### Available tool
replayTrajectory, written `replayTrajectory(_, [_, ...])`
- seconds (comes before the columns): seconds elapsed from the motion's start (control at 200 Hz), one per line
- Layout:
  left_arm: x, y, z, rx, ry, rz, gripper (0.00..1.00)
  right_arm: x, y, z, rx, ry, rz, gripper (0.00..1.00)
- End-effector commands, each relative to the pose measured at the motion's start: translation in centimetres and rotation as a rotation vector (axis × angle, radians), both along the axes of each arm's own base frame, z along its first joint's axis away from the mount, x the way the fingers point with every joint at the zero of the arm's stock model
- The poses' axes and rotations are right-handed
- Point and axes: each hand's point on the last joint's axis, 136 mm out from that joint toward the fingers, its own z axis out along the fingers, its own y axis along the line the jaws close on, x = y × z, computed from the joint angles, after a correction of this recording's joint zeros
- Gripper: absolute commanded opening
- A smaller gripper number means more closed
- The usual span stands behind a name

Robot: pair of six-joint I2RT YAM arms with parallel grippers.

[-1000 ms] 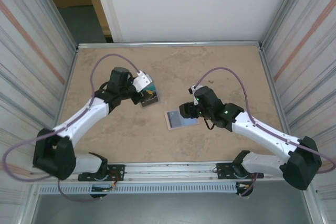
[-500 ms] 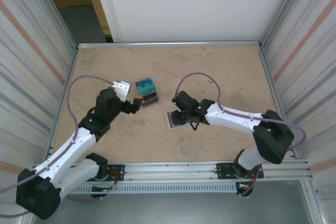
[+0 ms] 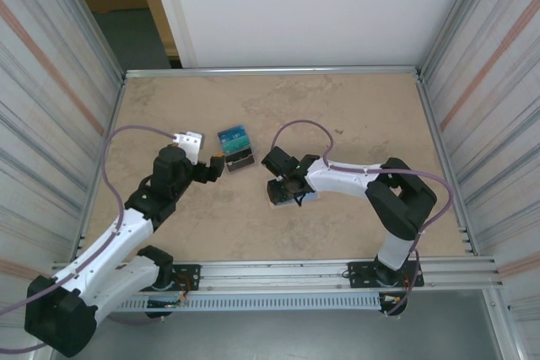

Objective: Take the credit cards out of the card holder

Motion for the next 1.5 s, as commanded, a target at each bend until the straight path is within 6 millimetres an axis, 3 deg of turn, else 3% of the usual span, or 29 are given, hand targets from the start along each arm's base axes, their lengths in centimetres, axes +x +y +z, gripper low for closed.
replayTrajectory(0.0, [0.1, 0.1, -0.2, -0.006, 0.007, 0.017, 0.99, -0.5, -0.1, -0.6, -0.017, 0.03, -0.022, 0.46])
replayTrajectory(0.281, [0.2, -0.4, -0.6, -0.012, 0.025, -0.001, 0.99, -1.1, -0.5, -2.0, -0.045, 0.056, -0.029, 0.5])
replayTrajectory(0.611, [0.2, -0.5, -0.1, -0.02, 0.02, -0.003, 0.99, -1.4, -1.4, -2.9, -0.087, 0.069, -0.039, 0.38])
replayTrajectory(0.722, [0.2, -0.6, 0.0, -0.013, 0.01, 0.004, 0.99, -1.2, -1.5, -2.5, -0.074, 0.063, -0.049, 0.33])
replayTrajectory(0.877, [0.0, -1.3, 0.6, 0.062, -0.031, -0.003, 0.98, -0.9, -1.2, -1.7, -0.016, 0.062, -0.068, 0.13])
replayTrajectory(1.102, [-0.6, -3.3, 1.0, 0.144, -0.07, -0.027, 0.99, -1.1, 0.6, 0.5, 0.113, 0.071, -0.031, 0.08])
replayTrajectory(1.308, [-0.8, -5.3, 0.8, 0.1, -0.089, -0.025, 0.99, -1.6, 2.1, 2.6, 0.229, 0.078, -0.006, 0.09])
replayTrajectory(1.493, [-0.6, -7.1, 0.2, 0.126, -0.078, -0.055, 0.99, -1.3, 0.8, 2.0, 0.185, 0.077, -0.053, 0.11])
